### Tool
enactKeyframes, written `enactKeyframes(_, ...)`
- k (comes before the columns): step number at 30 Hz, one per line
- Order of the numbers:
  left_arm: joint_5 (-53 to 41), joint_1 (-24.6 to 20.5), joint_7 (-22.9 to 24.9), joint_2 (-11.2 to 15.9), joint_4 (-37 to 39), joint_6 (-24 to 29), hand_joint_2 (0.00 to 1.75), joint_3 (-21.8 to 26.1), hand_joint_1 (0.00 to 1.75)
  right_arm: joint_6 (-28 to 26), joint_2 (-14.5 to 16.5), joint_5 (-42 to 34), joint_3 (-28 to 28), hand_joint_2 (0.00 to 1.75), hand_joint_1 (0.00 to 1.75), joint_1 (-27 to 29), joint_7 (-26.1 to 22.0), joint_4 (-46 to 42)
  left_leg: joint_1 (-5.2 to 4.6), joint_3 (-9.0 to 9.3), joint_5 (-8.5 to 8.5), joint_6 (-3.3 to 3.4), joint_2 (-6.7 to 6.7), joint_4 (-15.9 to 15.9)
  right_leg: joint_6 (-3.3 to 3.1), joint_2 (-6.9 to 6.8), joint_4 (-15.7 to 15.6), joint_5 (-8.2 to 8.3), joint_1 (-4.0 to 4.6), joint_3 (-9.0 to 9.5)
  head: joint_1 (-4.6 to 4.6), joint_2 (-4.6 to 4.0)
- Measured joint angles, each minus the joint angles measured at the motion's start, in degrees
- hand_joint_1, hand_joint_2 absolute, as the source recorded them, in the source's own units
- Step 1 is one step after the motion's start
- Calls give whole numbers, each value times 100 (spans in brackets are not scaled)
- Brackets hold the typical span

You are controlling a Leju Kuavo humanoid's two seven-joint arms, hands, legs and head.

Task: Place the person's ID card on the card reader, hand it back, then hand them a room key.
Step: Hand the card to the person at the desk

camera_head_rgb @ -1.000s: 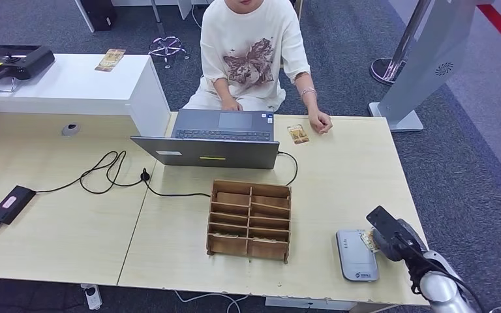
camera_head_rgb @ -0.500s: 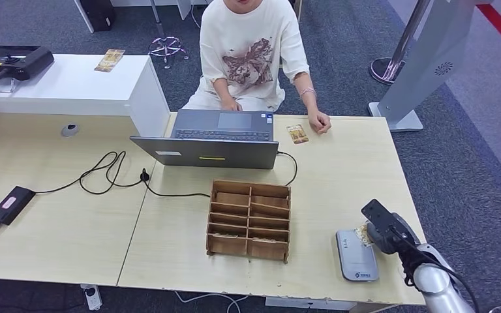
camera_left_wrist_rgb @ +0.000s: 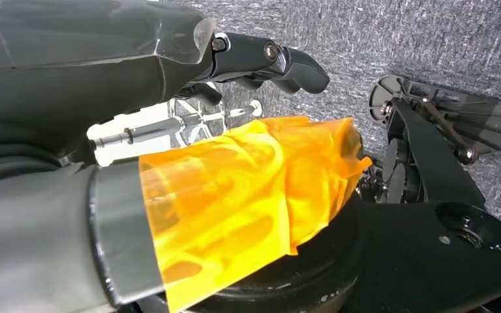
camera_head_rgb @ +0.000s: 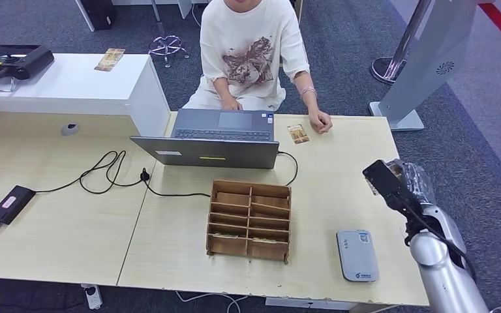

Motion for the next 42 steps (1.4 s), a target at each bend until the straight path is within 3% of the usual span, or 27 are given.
enactKeyframes(10,-150,-11,-29,24,-17,-12,0,-3,0,-34,75,1302,362,175,175,-854,208,20,0,-12,4,-4,-1,0,0,0,3,1,0,-10,-1,0)
enactKeyframes(22,-331,-28,-109,143,-31,-105,0,-93,0,-3,136,2539,746,175,175,-2569,447,1629,0,-17,14,0,-5,1,1,-3,4,6,0,-15,0,0)
enactKeyframes(35,-430,-42,-153,204,-31,-148,0,-215,0,-74,621,3153,838,175,175,-3638,774,3210,1,-18,15,-2,-5,1,0,-3,6,6,1,-19,-1,0)
enactKeyframes(42,-428,-59,-153,208,-31,-99,0,-243,0,-50,856,3296,838,175,175,-3835,773,3575,1,-19,16,-2,-4,1,0,-2,6,6,1,-21,-2,1)
